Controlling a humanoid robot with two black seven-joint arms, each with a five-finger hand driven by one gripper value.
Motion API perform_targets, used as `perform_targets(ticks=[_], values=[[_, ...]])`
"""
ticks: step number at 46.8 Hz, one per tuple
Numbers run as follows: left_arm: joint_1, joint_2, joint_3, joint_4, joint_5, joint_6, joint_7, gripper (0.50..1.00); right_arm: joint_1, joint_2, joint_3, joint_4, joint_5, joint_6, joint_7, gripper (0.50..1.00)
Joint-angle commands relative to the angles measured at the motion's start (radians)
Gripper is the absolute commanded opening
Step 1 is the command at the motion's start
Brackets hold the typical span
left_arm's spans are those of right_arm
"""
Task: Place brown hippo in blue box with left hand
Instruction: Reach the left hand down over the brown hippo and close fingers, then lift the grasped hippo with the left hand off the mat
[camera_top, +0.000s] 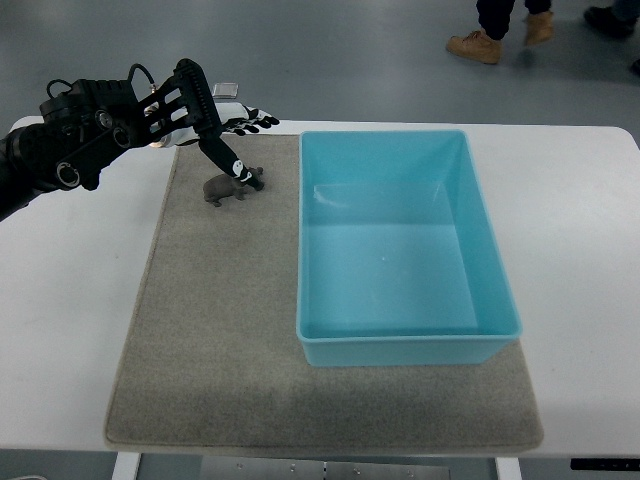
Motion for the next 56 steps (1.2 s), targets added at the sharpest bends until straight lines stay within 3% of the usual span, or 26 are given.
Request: perform_targets(ticks=[1, 17, 31, 38, 46, 50, 56], values=[[0.003, -0.002, 0.001, -0.012, 0.059, 0.006, -0.001, 0.999, 0.0, 0.0, 0.0, 0.0, 0.0, 0.0, 0.0, 0.936], [0.0, -0.006, 0.054, -0.019, 0.259, 0.064, -0.021, 0.999, 0.0, 0.0, 0.0, 0.0, 0.0, 0.001, 0.0, 0.936], [0.002, -0.008, 0.096, -0.017, 0.269, 0.11, -0.022, 0.979, 0.0, 0.0, 0.0, 0.0, 0.0, 0.001, 0.0, 0.936], [0.002, -0.005, 0.119, -0.019, 0.267, 0.125, -0.024, 0.877, 0.0, 0.0, 0.0, 0.0, 0.0, 0.001, 0.0, 0.936], [0.0, -0.005, 0.119, -0.019, 0.269, 0.136, -0.024, 0.814, 0.0, 0.0, 0.0, 0.0, 0.0, 0.0, 0.0, 0.936], [-0.003, -0.006, 0.119, -0.019, 0.269, 0.137, -0.024, 0.746, 0.0, 0.0, 0.0, 0.0, 0.0, 0.001, 0.0, 0.936], [-0.009, -0.005, 0.119, -0.017, 0.269, 0.17, -0.024, 0.711, 0.0, 0.0, 0.0, 0.0, 0.0, 0.0, 0.0, 0.936]])
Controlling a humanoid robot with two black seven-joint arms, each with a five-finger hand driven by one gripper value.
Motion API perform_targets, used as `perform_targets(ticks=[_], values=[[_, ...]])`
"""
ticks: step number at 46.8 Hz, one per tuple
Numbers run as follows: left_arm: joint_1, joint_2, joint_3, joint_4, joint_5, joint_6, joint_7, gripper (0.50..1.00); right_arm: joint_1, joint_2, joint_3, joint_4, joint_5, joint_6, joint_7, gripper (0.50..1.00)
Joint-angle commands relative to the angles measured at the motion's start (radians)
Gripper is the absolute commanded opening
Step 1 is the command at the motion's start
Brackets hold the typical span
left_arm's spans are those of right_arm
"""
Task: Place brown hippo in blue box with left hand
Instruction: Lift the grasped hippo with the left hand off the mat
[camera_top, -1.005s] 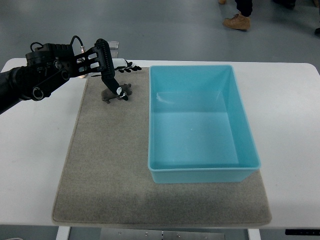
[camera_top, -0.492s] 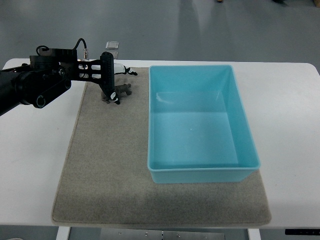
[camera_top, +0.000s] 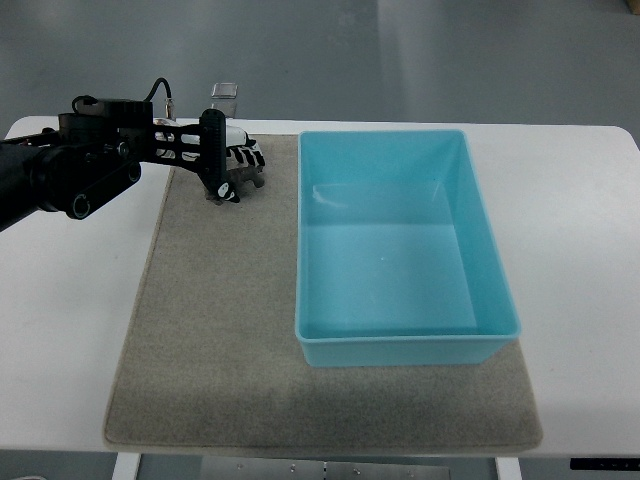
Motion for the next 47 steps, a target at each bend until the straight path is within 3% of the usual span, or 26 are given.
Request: perform_targets(ticks=[1, 5, 8, 17, 47], values=[[-0.003, 0.001, 0.0, 0.001, 0.001, 0.024, 0.0, 0.707, 0.0, 0.0, 0.0, 0.0, 0.0, -0.001, 0.0, 0.936], [-0.007, 0.001, 0.0, 0.001, -0.001, 0.03, 0.0, 0.692, 0.0, 0.0, 0.0, 0.0, 0.0, 0.001, 0.0, 0.936], [-0.011, 0.003, 0.0, 0.001, 0.001, 0.032, 0.0, 0.626, 0.0, 0.0, 0.0, 0.0, 0.0, 0.001, 0.0, 0.936], [-0.019, 0.003, 0.0, 0.003, -0.004, 0.035, 0.0, 0.544, 0.0, 0.0, 0.0, 0.0, 0.0, -0.001, 0.0, 0.936], [-0.089, 0.004, -0.022, -0.002, -0.016, 0.036, 0.0, 0.559, 0.0, 0.0, 0.0, 0.0, 0.0, 0.001, 0.0, 0.936]])
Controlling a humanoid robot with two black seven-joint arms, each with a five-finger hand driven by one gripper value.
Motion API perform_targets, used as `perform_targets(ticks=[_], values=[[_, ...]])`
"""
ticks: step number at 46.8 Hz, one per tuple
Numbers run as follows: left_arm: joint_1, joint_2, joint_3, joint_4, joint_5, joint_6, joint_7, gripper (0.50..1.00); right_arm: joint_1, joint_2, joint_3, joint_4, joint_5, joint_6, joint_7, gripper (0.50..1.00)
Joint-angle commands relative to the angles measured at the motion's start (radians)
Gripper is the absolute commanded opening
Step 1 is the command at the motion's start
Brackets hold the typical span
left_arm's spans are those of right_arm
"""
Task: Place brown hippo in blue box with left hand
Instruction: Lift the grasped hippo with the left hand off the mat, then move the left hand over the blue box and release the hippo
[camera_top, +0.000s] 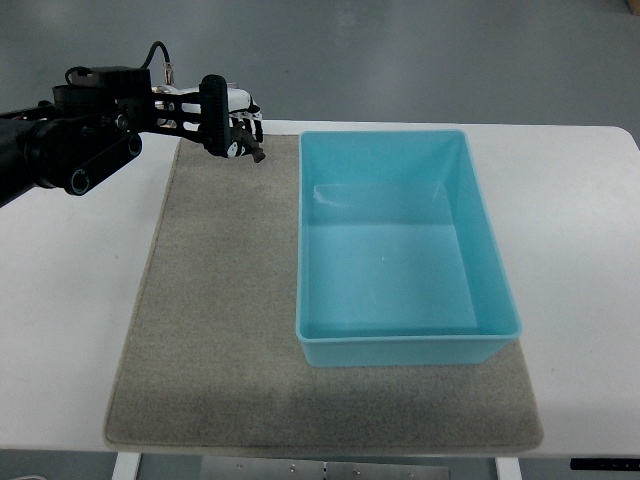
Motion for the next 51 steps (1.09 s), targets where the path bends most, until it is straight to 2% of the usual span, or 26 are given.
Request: perform_targets(ticks=[1, 7, 23, 27, 38, 42, 51], values=[[-0.018, 0.0, -0.011, -0.002, -0.005, 0.0, -0.002, 0.559, 0.0, 0.0, 0.0, 0.0, 0.0, 0.001, 0.0, 0.936], [-0.042, -0.001, -0.055, -0.014, -0.002, 0.0, -0.002, 0.568, 0.0, 0.0, 0.0, 0.0, 0.0, -0.001, 0.0, 0.936], [-0.098, -0.004, -0.131, -0.187, -0.005, -0.002, -0.002, 0.587, 0.0, 0.0, 0.0, 0.0, 0.0, 0.001, 0.0, 0.936], [-0.096, -0.006, -0.131, -0.233, -0.005, 0.0, 0.0, 0.619, 0.0, 0.0, 0.0, 0.0, 0.0, -0.001, 0.0, 0.936], [-0.089, -0.015, -0.135, -0.324, -0.006, -0.002, -0.002, 0.623, 0.0, 0.0, 0.0, 0.0, 0.0, 0.001, 0.0, 0.936], [-0.084, -0.015, -0.135, -0.371, -0.006, -0.002, 0.0, 0.647, 0.0, 0.0, 0.0, 0.0, 0.0, -0.001, 0.0, 0.936], [-0.079, -0.036, -0.134, -0.382, -0.006, -0.003, -0.002, 0.658, 0.0, 0.0, 0.0, 0.0, 0.0, 0.001, 0.0, 0.936]])
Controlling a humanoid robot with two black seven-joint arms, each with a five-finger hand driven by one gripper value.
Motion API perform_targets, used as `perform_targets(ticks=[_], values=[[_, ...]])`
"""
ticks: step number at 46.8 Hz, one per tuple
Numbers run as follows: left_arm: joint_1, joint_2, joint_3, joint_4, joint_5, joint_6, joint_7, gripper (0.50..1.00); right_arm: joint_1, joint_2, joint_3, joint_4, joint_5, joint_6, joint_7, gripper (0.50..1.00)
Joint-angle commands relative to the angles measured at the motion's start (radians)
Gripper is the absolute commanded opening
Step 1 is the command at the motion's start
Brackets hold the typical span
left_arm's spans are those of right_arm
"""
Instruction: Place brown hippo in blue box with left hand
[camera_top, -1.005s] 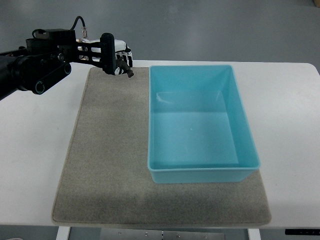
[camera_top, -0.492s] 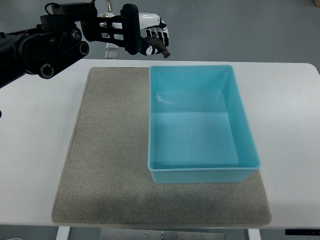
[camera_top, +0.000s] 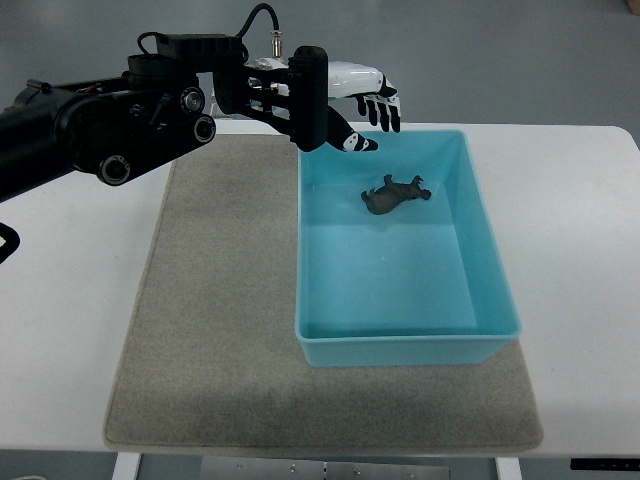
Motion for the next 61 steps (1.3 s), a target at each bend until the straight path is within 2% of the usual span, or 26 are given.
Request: perform_targets(ticks=[1, 6, 9, 23, 24, 26, 27, 33, 36, 41, 50, 53, 61], values=[[0.0, -0.002, 0.001, 0.0, 0.0, 0.0, 0.001, 0.658, 0.0, 0.0, 0.0, 0.0, 0.0, 0.0, 0.0, 0.936], [0.002, 0.0, 0.001, 0.002, -0.003, 0.0, 0.0, 0.668, 0.0, 0.0, 0.0, 0.0, 0.0, -0.001, 0.0, 0.936], [0.003, 0.001, 0.0, 0.003, -0.005, 0.0, 0.0, 0.707, 0.0, 0.0, 0.0, 0.0, 0.0, 0.0, 0.0, 0.936], [0.005, 0.007, -0.002, 0.009, -0.008, 0.001, 0.001, 0.709, 0.0, 0.0, 0.0, 0.0, 0.0, 0.0, 0.0, 0.936], [0.005, 0.007, -0.002, 0.013, -0.008, 0.001, 0.001, 0.718, 0.0, 0.0, 0.0, 0.0, 0.0, -0.001, 0.0, 0.936], [0.005, 0.007, -0.002, 0.028, -0.008, 0.003, 0.003, 0.784, 0.0, 0.0, 0.0, 0.0, 0.0, -0.001, 0.0, 0.936], [0.005, 0.007, -0.002, 0.04, -0.008, 0.003, 0.003, 0.801, 0.0, 0.0, 0.0, 0.0, 0.0, 0.0, 0.0, 0.936], [0.005, 0.007, -0.002, 0.109, -0.009, 0.001, 0.003, 0.812, 0.0, 0.0, 0.0, 0.0, 0.0, 0.0, 0.0, 0.936], [0.006, 0.01, -0.003, 0.134, -0.012, 0.003, 0.003, 0.848, 0.0, 0.0, 0.0, 0.0, 0.0, -0.001, 0.0, 0.936], [0.006, 0.012, -0.003, 0.177, -0.029, 0.001, 0.001, 0.851, 0.0, 0.0, 0.0, 0.0, 0.0, 0.0, 0.0, 0.936], [0.006, 0.014, -0.003, 0.247, -0.048, 0.001, 0.001, 0.887, 0.0, 0.0, 0.0, 0.0, 0.0, -0.001, 0.0, 0.936], [0.006, 0.014, -0.003, 0.27, -0.061, 0.001, 0.001, 0.934, 0.0, 0.0, 0.0, 0.0, 0.0, 0.0, 0.0, 0.936], [0.008, 0.014, -0.002, 0.336, -0.1, 0.0, 0.001, 0.958, 0.0, 0.0, 0.0, 0.0, 0.0, 0.0, 0.0, 0.936]])
